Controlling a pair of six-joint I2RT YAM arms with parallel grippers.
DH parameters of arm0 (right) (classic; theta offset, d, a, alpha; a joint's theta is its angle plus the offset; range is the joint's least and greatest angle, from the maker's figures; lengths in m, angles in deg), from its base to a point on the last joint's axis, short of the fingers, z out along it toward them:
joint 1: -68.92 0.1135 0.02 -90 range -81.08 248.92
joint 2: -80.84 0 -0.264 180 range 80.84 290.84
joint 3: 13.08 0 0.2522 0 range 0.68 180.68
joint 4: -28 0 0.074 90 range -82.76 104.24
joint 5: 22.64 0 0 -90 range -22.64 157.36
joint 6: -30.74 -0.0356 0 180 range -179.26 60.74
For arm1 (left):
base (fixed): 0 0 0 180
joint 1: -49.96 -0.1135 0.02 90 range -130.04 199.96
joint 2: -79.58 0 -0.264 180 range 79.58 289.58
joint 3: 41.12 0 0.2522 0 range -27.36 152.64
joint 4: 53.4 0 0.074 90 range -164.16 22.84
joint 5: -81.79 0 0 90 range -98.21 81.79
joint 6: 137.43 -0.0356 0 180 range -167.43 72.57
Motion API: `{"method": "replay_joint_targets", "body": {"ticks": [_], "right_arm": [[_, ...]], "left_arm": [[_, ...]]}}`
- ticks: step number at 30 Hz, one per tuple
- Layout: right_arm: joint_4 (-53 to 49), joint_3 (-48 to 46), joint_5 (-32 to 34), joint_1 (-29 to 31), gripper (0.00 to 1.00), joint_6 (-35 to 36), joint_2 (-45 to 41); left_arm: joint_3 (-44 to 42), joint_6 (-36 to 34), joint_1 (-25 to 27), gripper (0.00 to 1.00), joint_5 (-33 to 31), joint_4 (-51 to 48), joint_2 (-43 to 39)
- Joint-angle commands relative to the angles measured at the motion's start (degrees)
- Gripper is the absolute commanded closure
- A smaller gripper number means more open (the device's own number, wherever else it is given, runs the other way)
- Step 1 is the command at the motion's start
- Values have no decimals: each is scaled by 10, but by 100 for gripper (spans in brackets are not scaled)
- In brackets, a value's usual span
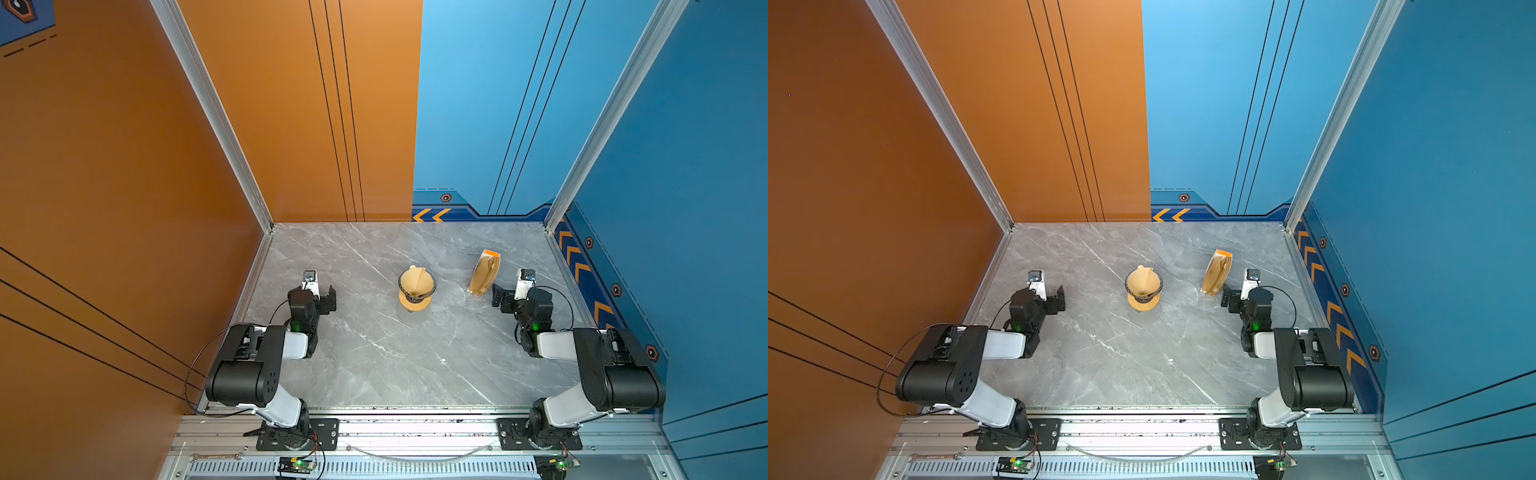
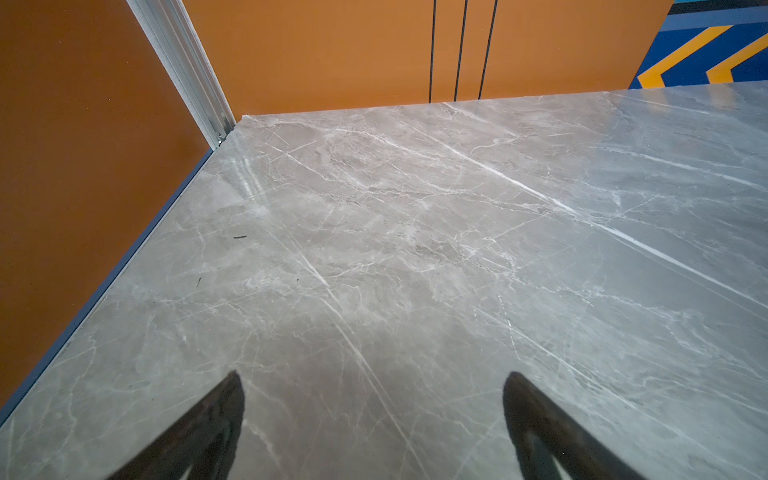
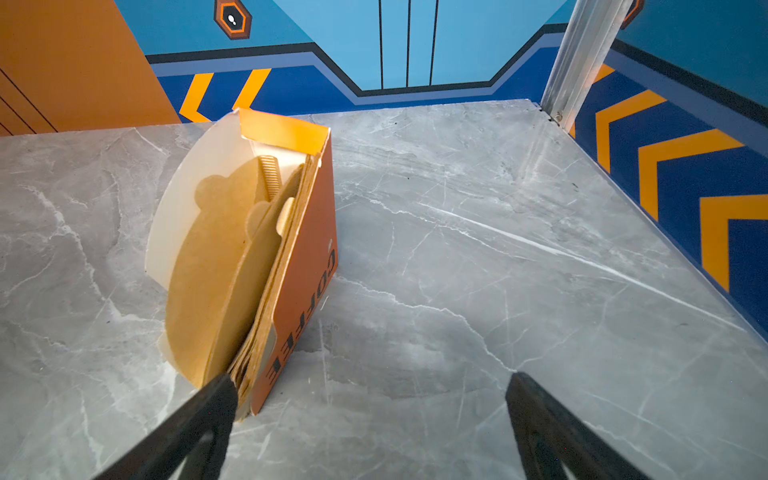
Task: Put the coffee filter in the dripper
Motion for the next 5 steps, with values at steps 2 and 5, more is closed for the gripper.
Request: {"method": "replay_joint_targets", "body": {"ticks": [2, 5], "right_arm": [[12, -3, -11, 2, 0, 7, 0], [12, -3, -11, 2, 0, 8, 1]], "left_arm": [[5, 7, -3, 2, 15, -9, -2], [3, 7, -3, 2, 15, -9, -4]]}}
